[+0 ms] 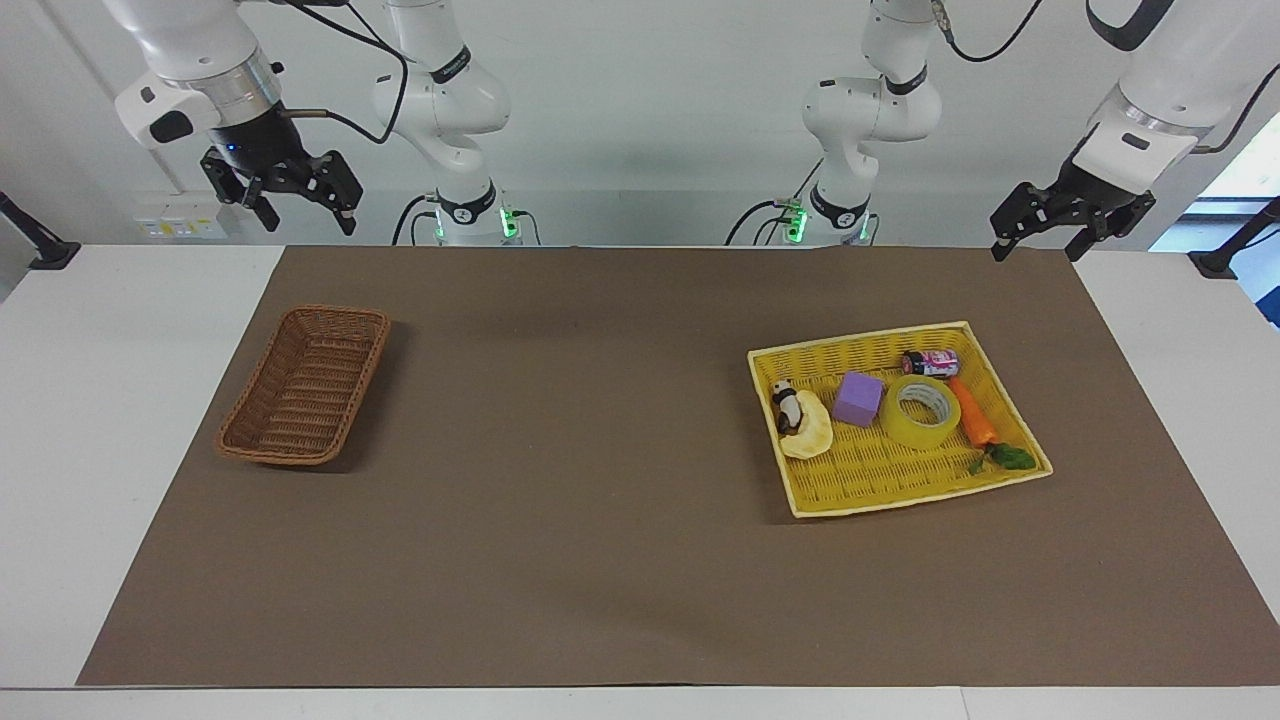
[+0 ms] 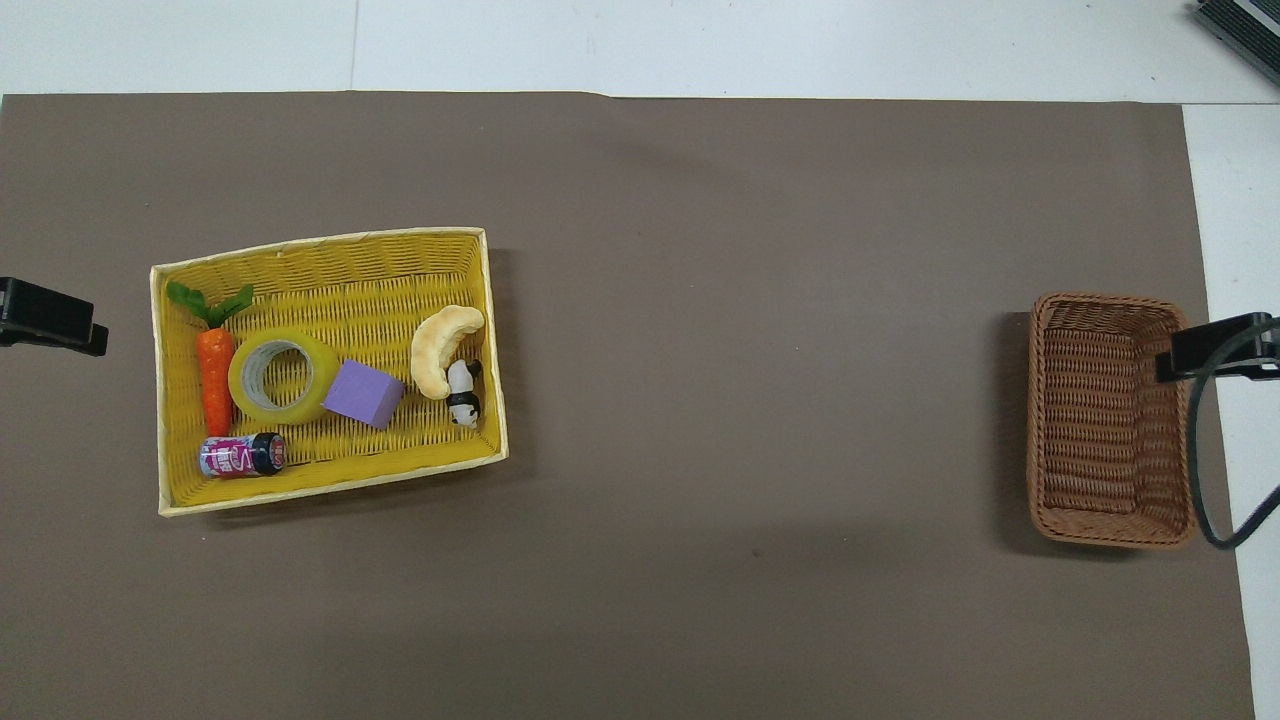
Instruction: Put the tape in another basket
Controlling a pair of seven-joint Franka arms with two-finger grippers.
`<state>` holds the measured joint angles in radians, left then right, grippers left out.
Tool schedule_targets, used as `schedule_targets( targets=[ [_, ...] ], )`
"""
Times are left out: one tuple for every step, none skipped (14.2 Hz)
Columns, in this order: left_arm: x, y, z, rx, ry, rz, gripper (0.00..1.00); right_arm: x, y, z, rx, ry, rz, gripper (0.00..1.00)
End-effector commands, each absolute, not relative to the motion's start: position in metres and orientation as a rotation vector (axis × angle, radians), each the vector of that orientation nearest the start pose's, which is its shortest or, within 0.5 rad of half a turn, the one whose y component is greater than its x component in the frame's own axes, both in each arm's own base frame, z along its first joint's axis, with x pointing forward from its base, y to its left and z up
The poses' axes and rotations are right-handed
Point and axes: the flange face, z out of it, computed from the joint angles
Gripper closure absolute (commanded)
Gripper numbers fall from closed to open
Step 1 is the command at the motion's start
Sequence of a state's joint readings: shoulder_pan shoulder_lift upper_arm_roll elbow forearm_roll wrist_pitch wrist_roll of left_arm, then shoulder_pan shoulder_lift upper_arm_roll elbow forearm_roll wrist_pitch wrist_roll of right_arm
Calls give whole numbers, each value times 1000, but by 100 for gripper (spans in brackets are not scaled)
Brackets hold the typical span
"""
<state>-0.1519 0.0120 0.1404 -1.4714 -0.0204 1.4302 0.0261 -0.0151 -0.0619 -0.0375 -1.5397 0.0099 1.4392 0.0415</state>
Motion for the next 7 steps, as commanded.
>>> schedule_targets(
  targets=[
    [532, -7, 665, -3143, 121, 82, 0, 519, -28, 661, -3124, 118, 45, 0],
    [532, -6, 665, -3143, 133, 77, 0, 519, -28, 661, -3124, 118, 45, 0],
    [531, -5, 664, -3147, 129, 77, 0, 519, -28, 661, -3124, 118, 45, 0],
    [531, 0, 663, -3148, 117, 80, 0, 519, -28, 661, -3124, 118, 45, 0],
    [531, 0, 664, -3148, 117, 80, 0, 519, -28, 661, -3124, 118, 45, 0],
    [531, -1, 662, -3149, 117, 87, 0, 519, -28, 661, -3124, 118, 45, 0],
    [531, -2, 662, -3149, 122, 84, 0, 519, -28, 661, -3124, 118, 45, 0]
  ],
)
